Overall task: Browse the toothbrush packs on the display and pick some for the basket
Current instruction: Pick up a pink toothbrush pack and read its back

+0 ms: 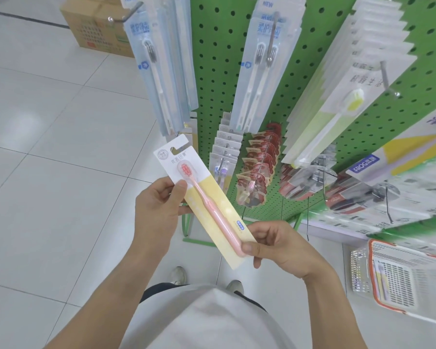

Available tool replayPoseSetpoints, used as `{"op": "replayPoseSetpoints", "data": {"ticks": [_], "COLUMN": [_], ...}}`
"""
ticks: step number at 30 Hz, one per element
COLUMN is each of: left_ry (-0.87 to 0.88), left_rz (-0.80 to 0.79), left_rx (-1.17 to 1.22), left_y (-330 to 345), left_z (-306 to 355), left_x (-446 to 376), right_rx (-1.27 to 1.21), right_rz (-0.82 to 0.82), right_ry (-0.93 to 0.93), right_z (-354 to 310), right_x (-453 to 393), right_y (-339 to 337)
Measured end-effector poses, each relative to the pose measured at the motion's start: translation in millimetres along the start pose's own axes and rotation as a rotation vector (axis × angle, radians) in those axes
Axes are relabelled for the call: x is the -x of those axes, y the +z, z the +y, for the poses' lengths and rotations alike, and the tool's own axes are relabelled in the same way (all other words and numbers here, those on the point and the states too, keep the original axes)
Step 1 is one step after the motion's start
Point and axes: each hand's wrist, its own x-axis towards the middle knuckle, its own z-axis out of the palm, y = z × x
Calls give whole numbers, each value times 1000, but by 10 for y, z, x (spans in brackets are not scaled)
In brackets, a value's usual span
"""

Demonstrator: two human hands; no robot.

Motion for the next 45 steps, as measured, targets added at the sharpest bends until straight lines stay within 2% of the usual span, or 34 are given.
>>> {"op": "replayPoseSetpoints", "data": {"ticks": [8,13,19,24,30,33,37,41,45], "left_ry": [2,12,15,58,80,53,52,78,87], "left_rz": [51,66,11,132,82,114,210,133,147], "left_rx": [13,-4,-38,6,-11,-37,-76,-131,-129], "left_y": [30,87,122,66,42,56,31,8,-44], "left_z": [-46,-96,-103,-32,24,-24,-116,-127,-114], "left_x": [14,12,19,-18,-61,-72,-83,-84,-111], "right_rx": [16,-24,81,92,174,175,218,196,258], "right_rz": [17,-36,85,67,56,101,238,270,290], "right_ry": [15,-18,-82,-39,-32,-59,-86,-105,-150], "right_z": [-19,-57,-27,-23,-88,-109,-115,-119,-98], "right_x": [-16,-57,-84,-89,-92,-122,-169,-209,-244], "right_y": [25,129,225,259,283,307,350,452,523]}}
